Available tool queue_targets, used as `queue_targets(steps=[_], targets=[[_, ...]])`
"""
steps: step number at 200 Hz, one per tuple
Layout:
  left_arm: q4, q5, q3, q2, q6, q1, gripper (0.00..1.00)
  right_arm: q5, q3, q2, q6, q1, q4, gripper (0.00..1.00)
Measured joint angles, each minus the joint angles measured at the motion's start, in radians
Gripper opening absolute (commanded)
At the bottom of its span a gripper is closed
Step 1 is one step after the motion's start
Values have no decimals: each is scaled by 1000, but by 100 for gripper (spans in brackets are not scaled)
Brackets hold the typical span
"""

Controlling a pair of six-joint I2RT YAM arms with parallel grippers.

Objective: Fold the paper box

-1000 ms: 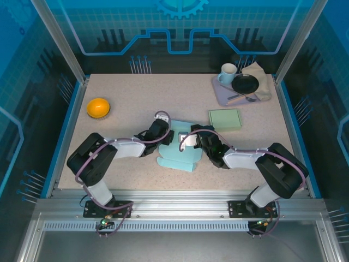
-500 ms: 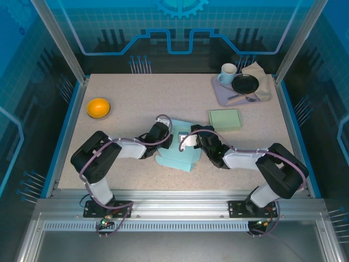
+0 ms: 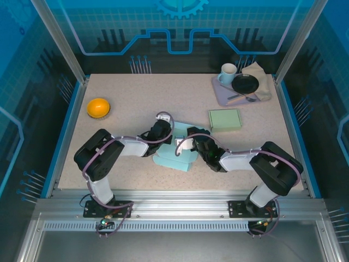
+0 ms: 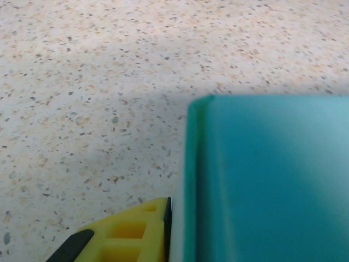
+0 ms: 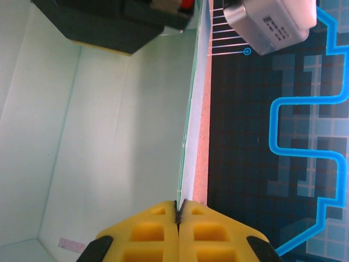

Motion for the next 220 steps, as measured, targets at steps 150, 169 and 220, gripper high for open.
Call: queue_targets(steps=[150,169,220], targets=[[-196,-81,105,39,-247,6,52,82,-1,69,10,37,100,0],[-188,-53,79,16,-221,19,58,89,1,71,11,37,101,0],[-138,88,-55,-100,-131,31,62,107,13,84,24,40,100,0]])
